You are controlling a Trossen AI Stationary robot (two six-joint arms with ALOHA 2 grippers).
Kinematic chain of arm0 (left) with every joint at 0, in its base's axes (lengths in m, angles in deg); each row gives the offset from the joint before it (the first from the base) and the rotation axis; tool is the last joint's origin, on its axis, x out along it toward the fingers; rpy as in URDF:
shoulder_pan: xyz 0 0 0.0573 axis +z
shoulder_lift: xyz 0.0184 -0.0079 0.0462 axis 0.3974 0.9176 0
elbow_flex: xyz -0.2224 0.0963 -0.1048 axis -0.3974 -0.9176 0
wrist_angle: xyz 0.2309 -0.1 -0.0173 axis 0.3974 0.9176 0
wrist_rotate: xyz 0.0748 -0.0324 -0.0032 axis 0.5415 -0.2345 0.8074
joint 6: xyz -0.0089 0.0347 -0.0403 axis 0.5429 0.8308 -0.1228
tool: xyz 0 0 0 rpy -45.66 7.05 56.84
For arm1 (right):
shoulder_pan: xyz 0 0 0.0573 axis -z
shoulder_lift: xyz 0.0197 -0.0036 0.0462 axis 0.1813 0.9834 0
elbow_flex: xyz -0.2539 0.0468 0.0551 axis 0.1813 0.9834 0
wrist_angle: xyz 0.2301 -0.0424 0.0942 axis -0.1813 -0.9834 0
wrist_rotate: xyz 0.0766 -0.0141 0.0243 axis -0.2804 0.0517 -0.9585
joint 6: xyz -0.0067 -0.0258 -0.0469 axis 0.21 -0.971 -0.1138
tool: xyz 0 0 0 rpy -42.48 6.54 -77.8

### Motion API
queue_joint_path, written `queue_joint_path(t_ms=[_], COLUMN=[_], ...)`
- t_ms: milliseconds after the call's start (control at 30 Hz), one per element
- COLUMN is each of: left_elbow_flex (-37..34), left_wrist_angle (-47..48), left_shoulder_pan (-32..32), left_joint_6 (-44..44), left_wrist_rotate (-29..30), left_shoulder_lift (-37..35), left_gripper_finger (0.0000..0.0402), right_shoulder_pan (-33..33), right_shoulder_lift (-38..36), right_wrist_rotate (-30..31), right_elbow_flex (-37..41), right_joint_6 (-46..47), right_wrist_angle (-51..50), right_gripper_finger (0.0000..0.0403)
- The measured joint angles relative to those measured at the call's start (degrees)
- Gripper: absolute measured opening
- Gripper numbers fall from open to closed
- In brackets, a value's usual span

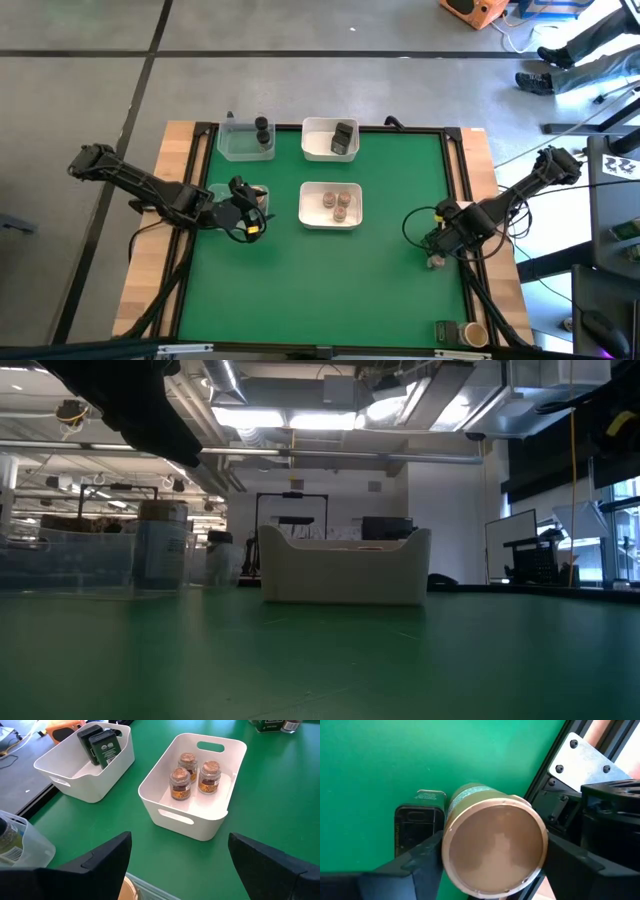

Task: Sort spices by type
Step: Move the top light brown seasoning bottle to the center of the table

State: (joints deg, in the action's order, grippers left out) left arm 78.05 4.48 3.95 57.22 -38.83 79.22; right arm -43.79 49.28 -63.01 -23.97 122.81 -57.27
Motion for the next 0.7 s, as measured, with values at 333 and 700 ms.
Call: queue_joint_path(t_ms=[333,700], left_elbow_flex=[0.0,0.0], left_wrist_angle=[0.0,0.0], left_shoulder_pan=[0.0,0.0], left_joint_6=[0.4,0.4], left_wrist_rotate=[0.0,0.0], left_shoulder_lift=[0.0,0.0], left_gripper_finger=[0.0315,0.0315], right_shoulder_pan=[0.0,0.0], right_shoulder_lift=[0.0,0.1], right_wrist_rotate=[5.0,12.5], right_elbow_flex=[-2.8,-7.5], right_joint_6=[-1.5,-3.3], right_wrist_angle=[-1.9,-1.8], right_gripper_finger=[0.0286,0.0288])
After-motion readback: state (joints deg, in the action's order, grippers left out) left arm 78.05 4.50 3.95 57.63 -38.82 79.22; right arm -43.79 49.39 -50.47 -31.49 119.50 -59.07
